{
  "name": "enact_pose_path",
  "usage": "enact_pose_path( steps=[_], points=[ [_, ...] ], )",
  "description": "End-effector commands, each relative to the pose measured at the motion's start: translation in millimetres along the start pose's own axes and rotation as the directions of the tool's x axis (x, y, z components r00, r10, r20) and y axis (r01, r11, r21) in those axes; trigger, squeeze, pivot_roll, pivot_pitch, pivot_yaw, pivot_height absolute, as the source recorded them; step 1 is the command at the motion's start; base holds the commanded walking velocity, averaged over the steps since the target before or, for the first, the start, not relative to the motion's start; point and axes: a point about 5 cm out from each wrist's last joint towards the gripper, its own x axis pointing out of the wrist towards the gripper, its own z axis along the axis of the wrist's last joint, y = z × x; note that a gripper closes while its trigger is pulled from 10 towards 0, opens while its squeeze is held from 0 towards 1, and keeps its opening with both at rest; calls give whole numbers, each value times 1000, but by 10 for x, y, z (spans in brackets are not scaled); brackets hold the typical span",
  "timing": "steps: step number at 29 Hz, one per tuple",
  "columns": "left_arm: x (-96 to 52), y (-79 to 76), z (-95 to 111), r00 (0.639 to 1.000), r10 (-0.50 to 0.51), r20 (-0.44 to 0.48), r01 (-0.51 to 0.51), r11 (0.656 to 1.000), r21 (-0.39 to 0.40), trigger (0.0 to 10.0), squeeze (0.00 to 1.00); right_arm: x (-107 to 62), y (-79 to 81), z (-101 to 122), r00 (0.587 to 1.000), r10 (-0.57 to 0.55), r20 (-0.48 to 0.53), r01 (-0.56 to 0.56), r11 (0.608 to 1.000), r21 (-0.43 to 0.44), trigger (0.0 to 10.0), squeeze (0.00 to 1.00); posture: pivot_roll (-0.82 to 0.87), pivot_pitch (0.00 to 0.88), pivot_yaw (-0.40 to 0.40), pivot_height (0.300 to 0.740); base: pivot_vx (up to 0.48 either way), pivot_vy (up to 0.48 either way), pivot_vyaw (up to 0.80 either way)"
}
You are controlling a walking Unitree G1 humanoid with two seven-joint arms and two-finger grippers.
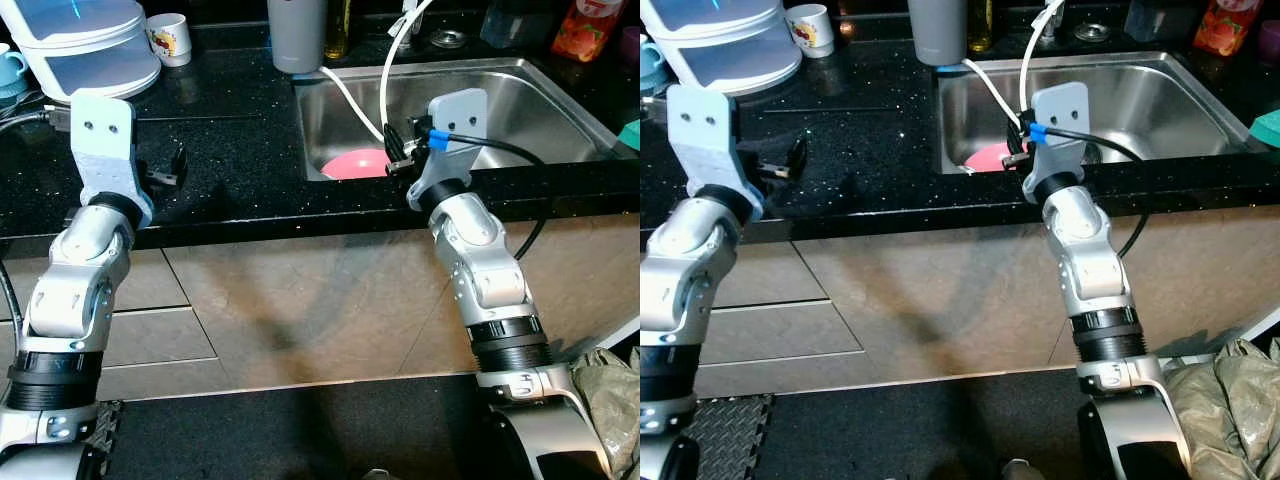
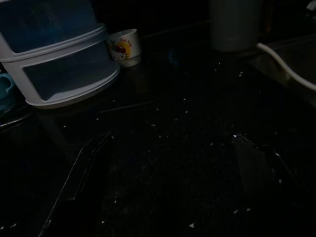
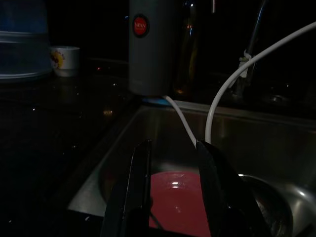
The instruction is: Kitchen organization
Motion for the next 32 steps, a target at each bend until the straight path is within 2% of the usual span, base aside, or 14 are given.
enact_pose_path(
  steps=[1, 32],
  points=[
    [-25, -35, -27, 1000, -13, 3, 13, 1000, 10, 10000, 0, -23, 31, -66, 1000, 3, -24, -3, 1000, 6, 10000, 0, 12, 114, 5, 740, 251, 0, 0],
    [-18, -79, 20, 998, -51, 25, 51, 999, 4, 10000, 0, -30, -50, -53, 999, -25, -25, 25, 1000, 5, 10000, 0, 11, 115, 13, 740, 369, 0, 0]
  ],
)
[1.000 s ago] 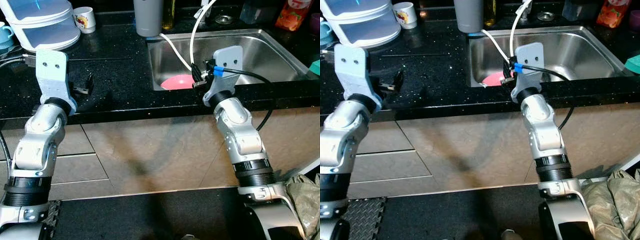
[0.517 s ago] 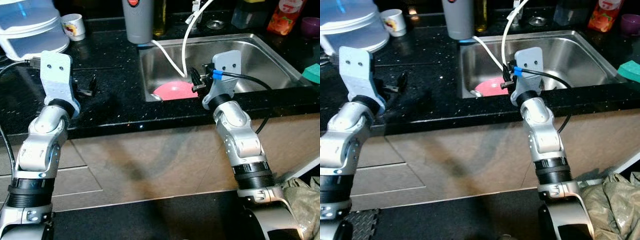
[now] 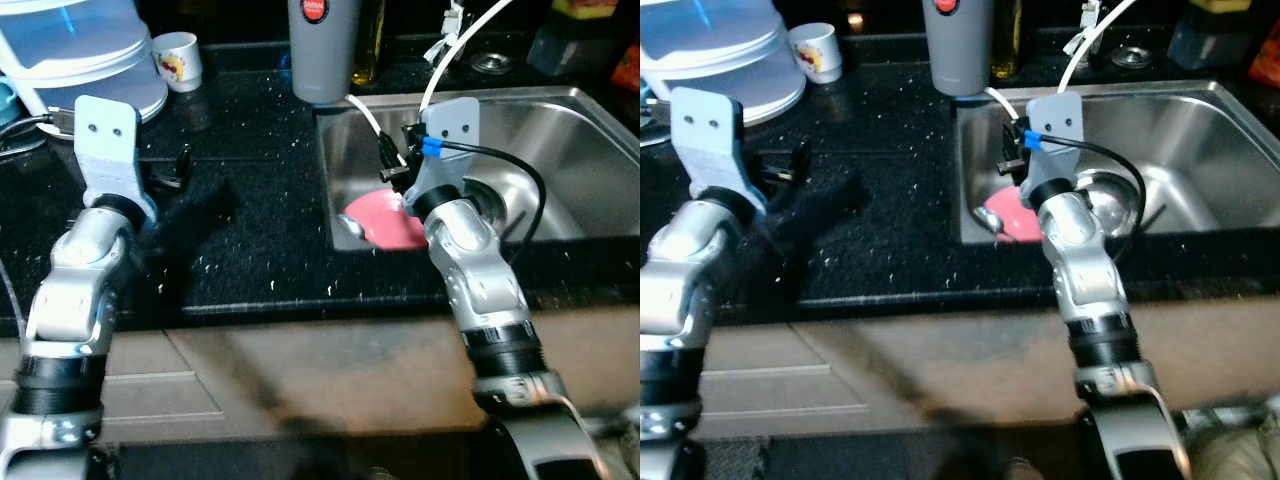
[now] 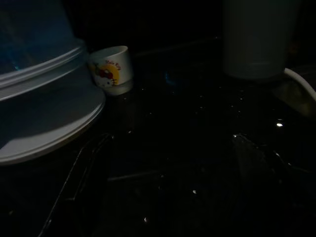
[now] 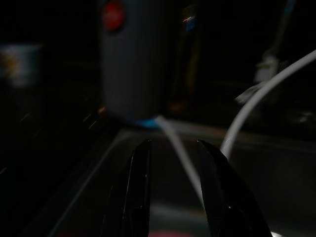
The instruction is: Kitchen organization
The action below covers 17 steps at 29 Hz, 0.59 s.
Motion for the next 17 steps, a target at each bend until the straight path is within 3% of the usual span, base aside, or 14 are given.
enact_pose_path(
  steps=[1, 6, 17],
  points=[
    [-17, 60, -6, 1000, 15, -4, -15, 1000, 22, 10000, 0, -1, 52, -25, 1000, 12, -12, -12, 1000, 4, 10000, 0, 11, 115, 13, 740, 382, 0, 0],
    [-7, 49, -8, 1000, 13, -10, -13, 999, 31, 10000, 0, 3, 29, -21, 1000, 5, -13, -5, 1000, -1, 10000, 0, 10, 115, 15, 740, 342, 0, 0],
    [-1, 8, -11, 1000, 9, -7, -9, 1000, 24, 10000, 0, 11, -21, -15, 1000, -5, -16, 5, 1000, -6, 10000, 0, 8, 117, 13, 740, 0, 0, 0]
  ],
)
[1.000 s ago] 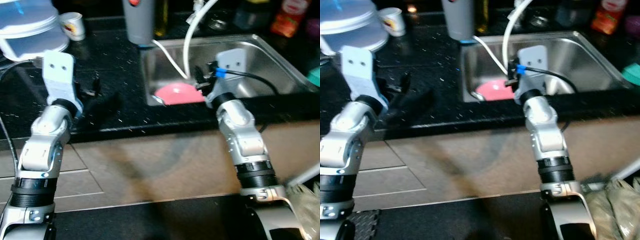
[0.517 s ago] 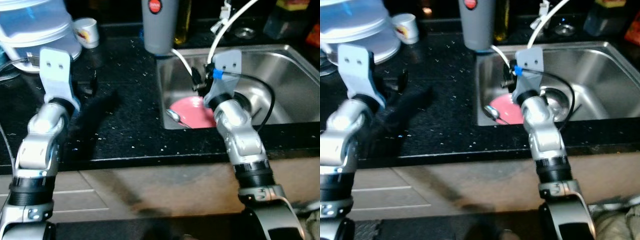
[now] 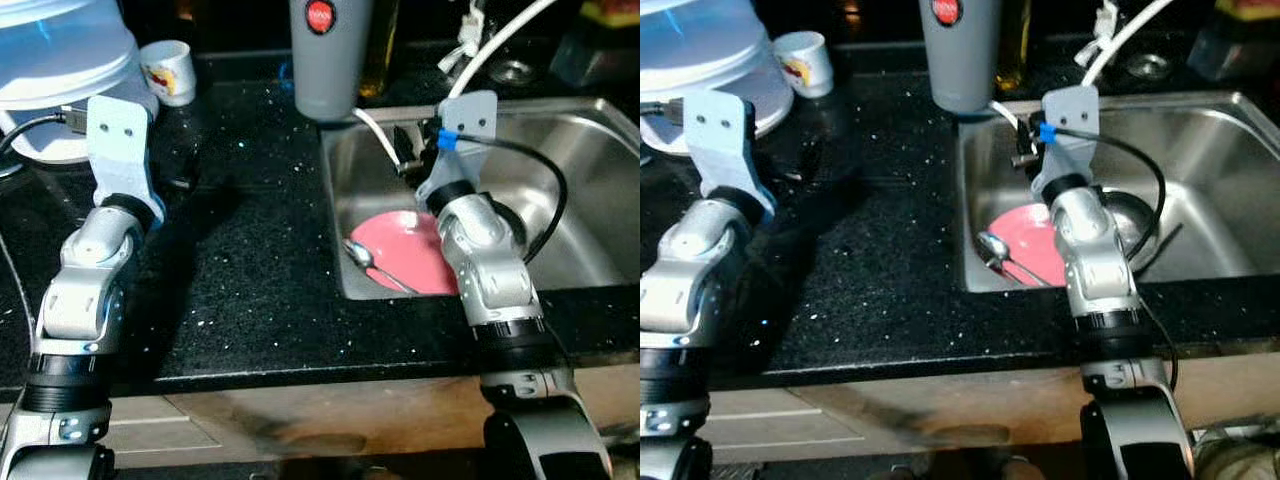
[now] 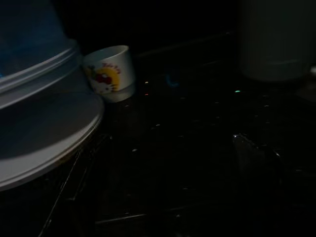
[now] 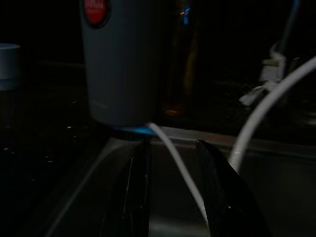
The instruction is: Kitchen organization
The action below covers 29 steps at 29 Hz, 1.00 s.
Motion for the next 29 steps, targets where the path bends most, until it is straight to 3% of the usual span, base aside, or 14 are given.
enact_pose_path(
  steps=[1, 11, 16, 18, 29],
  points=[
    [-3, -12, -13, 1000, -4, -6, 4, 1000, 7, 10000, 0, 0, 2, -28, 1000, 2, -16, -2, 1000, -5, 10000, 0, 8, 117, 13, 740, 0, 0, 0],
    [27, 31, -22, 999, 27, -29, -28, 999, -28, 10000, 0, 5, -13, -22, 1000, 5, -18, -5, 1000, -10, 10000, 0, 4, 117, 13, 740, 0, 0, 0],
    [32, 47, -45, 998, 43, -44, -44, 999, -22, 10000, 0, 8, -18, -16, 1000, 7, -18, -7, 1000, -14, 10000, 0, 2, 119, 12, 740, 0, -461, 0],
    [31, 57, -46, 998, 53, -39, -55, 997, -52, 10000, 0, 9, -19, -12, 1000, 7, -17, -7, 1000, -14, 10000, 0, 2, 119, 12, 740, 0, 0, 0],
    [16, 107, -60, 996, 74, -47, -76, 996, -48, 10000, 0, 15, -1, 9, 1000, 19, -12, -19, 1000, -10, 10000, 0, 1, 121, 4, 740, 0, 0, 0]
  ],
)
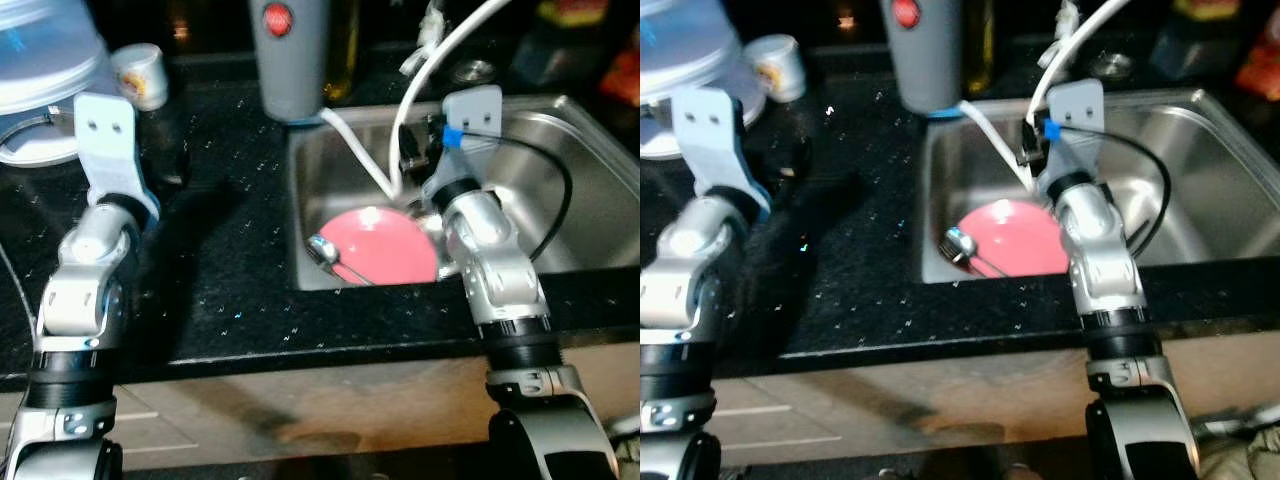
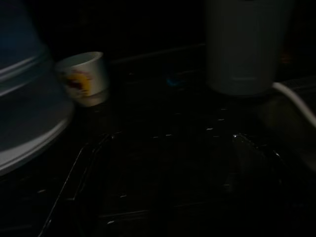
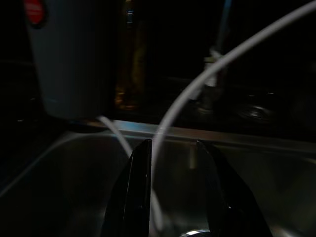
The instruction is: Kitchen organization
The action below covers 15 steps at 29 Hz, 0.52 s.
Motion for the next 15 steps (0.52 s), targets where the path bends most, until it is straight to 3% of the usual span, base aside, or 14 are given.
enact_pose_path(
  steps=[1, 6, 9, 10, 12, 13, 15],
  points=[
    [-13, 47, -41, 1000, 12, -21, -12, 1000, 7, 10000, 0, 4, 58, -9, 1000, 22, -7, -22, 1000, 6, 10000, 0, 1, 121, 4, 740, 0, 0, 0],
    [5, 92, -126, 996, -4, -88, 13, 995, 96, 10000, 0, 17, 81, -9, 999, 36, -7, -36, 999, 8, 10000, 0, 1, 115, 0, 740, 0, 0, 0],
    [45, 73, -174, 991, -26, -131, 36, 996, 81, 10000, 0, 23, 90, -9, 999, 40, -7, -40, 999, 10, 10000, 0, 2, 113, -2, 740, 0, 0, 0],
    [122, 35, -212, 985, -57, -161, 71, 994, 85, 10000, 67, 33, 104, -9, 999, 44, -6, -44, 999, 13, 10000, 0, 12, 110, -9, 740, 0, 0, 0],
    [153, 17, -223, 983, -72, -168, 87, 993, 79, 10000, 67, 37, 110, -8, 999, 46, -6, -46, 999, 14, 10000, 0, 13, 110, -9, 740, 0, 0, 0],
    [262, -19, -277, 972, -97, -214, 111, 992, 58, 10000, 1000, 44, 134, -9, 999, 54, -5, -53, 998, 13, 10000, 0, 14, 111, -9, 740, 0, 0, 0],
    [346, -18, -302, 967, -85, -241, 94, 995, 26, 10000, 1000, 48, 148, -5, 998, 57, -4, -57, 998, 15, 10000, 0, 18, 115, -9, 740, 0, 0, 0]
  ],
)
